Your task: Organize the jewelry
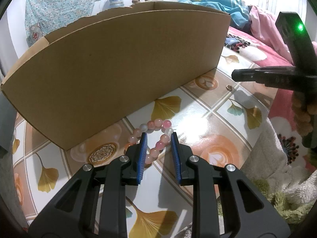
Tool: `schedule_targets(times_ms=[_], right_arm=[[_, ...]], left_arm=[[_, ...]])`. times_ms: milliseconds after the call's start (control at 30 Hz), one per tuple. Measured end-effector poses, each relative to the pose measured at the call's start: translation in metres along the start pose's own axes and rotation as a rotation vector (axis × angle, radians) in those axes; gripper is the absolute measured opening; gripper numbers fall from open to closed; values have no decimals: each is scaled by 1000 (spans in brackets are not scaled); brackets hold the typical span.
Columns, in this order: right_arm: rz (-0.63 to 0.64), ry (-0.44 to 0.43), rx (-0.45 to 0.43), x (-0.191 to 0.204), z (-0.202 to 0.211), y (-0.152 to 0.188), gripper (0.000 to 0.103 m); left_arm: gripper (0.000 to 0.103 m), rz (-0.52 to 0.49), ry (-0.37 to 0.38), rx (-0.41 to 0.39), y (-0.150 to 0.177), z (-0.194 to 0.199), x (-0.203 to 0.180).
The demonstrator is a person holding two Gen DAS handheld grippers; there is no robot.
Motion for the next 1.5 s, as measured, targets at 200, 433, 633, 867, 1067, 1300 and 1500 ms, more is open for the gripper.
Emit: schedule_targets(times_ms=[200,433,633,867,1067,1300,1500], right_arm=[[-24,4,-18,-4,1,0,1],[-35,12,-24,-9,-1,5,1],[-51,1,-21,-10,-6,9,1],[-57,-29,-30,-3,-10,8,1],[-50,-81,-32,10,-13,8,1],[-93,-71,-80,-7,14,13,15],[-42,-64,-68,10,4,20,26]], left_arm=[[23,2,-5,4,0,-1,-1],[23,5,-18,17,-1,-2,-2],[23,14,-25,22,-1,-3,-3],[23,15,-26,23,-1,-3,-3],[23,24,-25,25,-1,-4,-1],[23,40,-30,32,-2,-5,-1],[23,45,-28,37,-2,-5,-1]])
Point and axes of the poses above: each gripper's, at about its wrist camera, not at the fingertips, and z roughly against the way its jaws point, x to its left, y to its underside, the point moved 10 cm from there along -z, roughly the way its jaws point, and after that the axes turned 7 degrees about -y, right-handed, at the moved point
